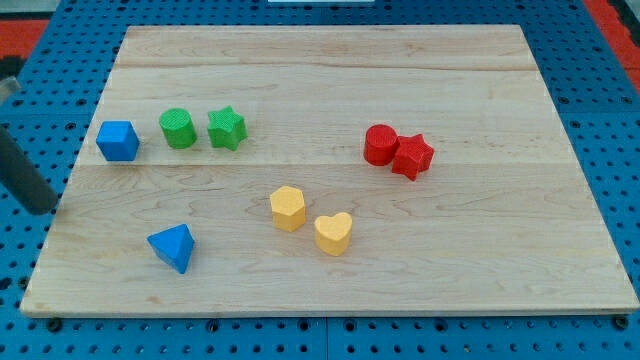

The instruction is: Separate the green blocks from the blue blocks

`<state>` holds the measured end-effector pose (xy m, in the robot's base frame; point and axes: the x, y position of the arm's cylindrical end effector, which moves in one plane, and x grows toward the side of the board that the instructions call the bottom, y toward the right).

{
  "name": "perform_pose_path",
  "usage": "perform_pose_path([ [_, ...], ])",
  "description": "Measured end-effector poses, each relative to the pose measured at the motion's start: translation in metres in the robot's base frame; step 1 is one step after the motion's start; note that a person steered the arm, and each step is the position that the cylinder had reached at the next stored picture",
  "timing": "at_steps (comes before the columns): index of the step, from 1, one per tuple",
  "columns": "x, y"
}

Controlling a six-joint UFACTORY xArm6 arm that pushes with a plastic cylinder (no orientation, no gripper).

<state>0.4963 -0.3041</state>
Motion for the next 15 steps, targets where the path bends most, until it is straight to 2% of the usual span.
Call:
perform_pose_path([
  [3, -0.102, 0.005],
  [4, -0.085, 0.027],
  [5, -0.037, 0.042],
  [6, -0.045, 0.003],
  [8, -0.102, 0.035],
  [11, -0.102, 0.049],
  [12, -0.090, 0.059],
  [14, -0.048, 0.138],
  [15, -0.036, 0.132],
])
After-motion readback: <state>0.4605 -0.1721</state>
